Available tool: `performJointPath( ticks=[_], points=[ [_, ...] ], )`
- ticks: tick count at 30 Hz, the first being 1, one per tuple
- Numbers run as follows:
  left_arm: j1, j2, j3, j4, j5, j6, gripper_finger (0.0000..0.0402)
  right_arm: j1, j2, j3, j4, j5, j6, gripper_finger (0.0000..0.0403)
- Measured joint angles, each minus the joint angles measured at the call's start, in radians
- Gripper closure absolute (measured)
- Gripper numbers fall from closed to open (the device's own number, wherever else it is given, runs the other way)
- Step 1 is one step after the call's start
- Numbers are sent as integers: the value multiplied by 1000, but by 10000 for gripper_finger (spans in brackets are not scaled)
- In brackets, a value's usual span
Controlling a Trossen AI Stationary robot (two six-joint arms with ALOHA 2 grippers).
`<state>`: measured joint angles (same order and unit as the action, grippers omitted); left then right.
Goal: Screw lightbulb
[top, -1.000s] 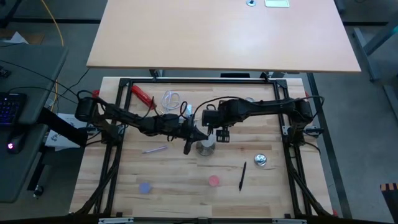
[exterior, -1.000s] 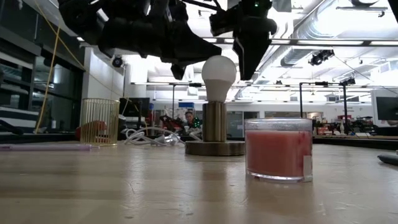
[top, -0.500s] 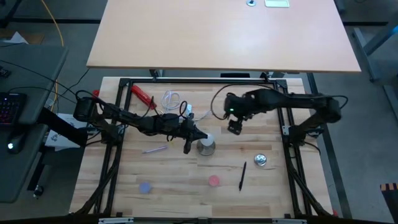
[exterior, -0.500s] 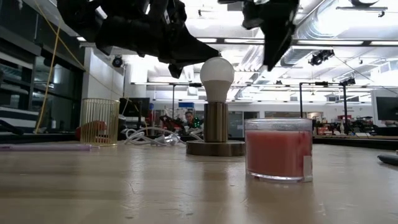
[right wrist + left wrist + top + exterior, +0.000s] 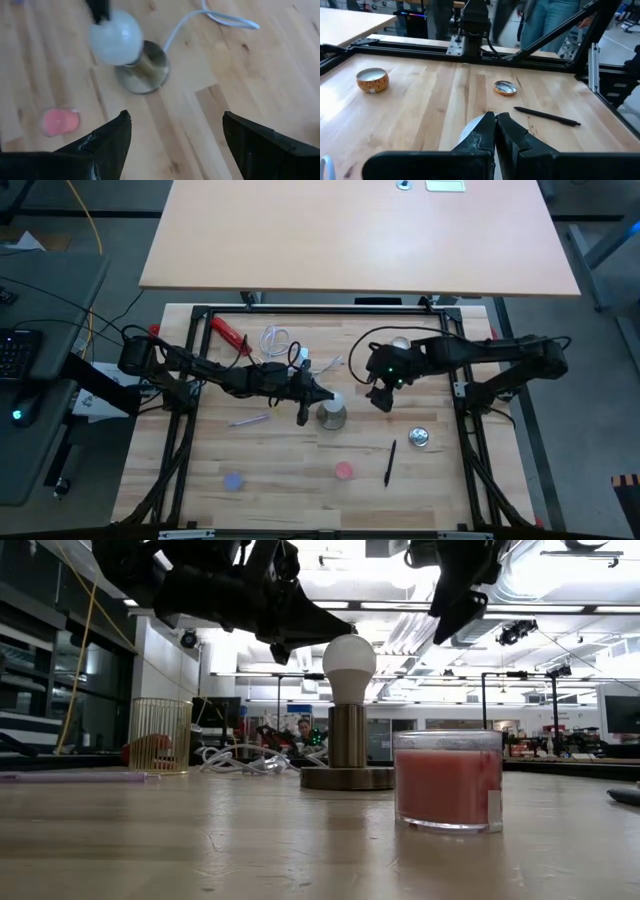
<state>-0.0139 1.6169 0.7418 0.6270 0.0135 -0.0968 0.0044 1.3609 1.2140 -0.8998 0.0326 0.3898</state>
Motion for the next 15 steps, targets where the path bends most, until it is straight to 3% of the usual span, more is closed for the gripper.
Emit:
performJointPath(
  ticks=[6,15],
  points=[
    [1,0,0,0,-19,-6,402,43,0,0,23,-25,-71,104],
    [1,0,0,-1,-24,-5,402,75,67,0,45,58,-78,117]
  ],
)
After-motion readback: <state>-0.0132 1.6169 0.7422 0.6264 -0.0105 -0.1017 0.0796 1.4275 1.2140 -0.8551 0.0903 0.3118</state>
